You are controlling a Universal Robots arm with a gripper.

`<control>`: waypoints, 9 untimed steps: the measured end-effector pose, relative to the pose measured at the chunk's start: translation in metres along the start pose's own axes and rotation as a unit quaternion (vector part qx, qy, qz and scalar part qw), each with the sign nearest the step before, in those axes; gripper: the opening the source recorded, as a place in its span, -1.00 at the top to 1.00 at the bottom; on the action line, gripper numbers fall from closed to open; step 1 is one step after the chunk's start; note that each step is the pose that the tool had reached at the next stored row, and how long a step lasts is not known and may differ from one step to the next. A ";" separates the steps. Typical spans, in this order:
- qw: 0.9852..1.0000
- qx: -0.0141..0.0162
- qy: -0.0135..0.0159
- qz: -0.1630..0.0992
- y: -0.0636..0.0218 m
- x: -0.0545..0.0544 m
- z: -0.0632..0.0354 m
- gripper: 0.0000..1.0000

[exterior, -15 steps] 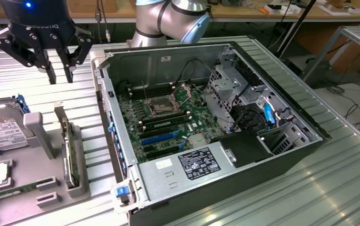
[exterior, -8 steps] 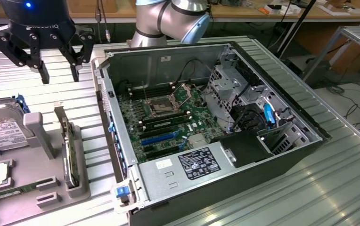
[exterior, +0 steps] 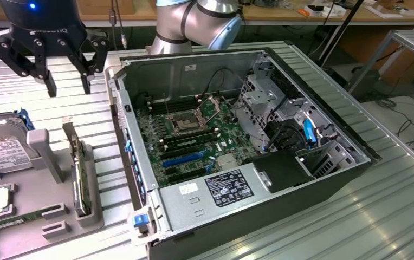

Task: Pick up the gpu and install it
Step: 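Pick up the gpu and move the gpu toward the slot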

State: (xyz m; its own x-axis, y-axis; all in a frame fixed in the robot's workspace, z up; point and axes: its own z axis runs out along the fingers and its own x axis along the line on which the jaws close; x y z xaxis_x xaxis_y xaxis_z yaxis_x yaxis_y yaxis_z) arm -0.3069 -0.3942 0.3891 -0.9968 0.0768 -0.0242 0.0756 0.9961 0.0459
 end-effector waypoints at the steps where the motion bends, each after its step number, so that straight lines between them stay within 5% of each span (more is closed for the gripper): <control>1: 1.000 0.000 0.000 0.000 -0.0002 0.000 0.0000 -0.08; 9: 1.000 0.000 0.000 0.000 -0.0024 0.000 0.0000 -0.08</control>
State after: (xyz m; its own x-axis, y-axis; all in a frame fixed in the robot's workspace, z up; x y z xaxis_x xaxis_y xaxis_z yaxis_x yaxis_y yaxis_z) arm -0.3069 -0.3965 0.3890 -0.9968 0.0768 -0.0241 0.0756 0.9961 0.0463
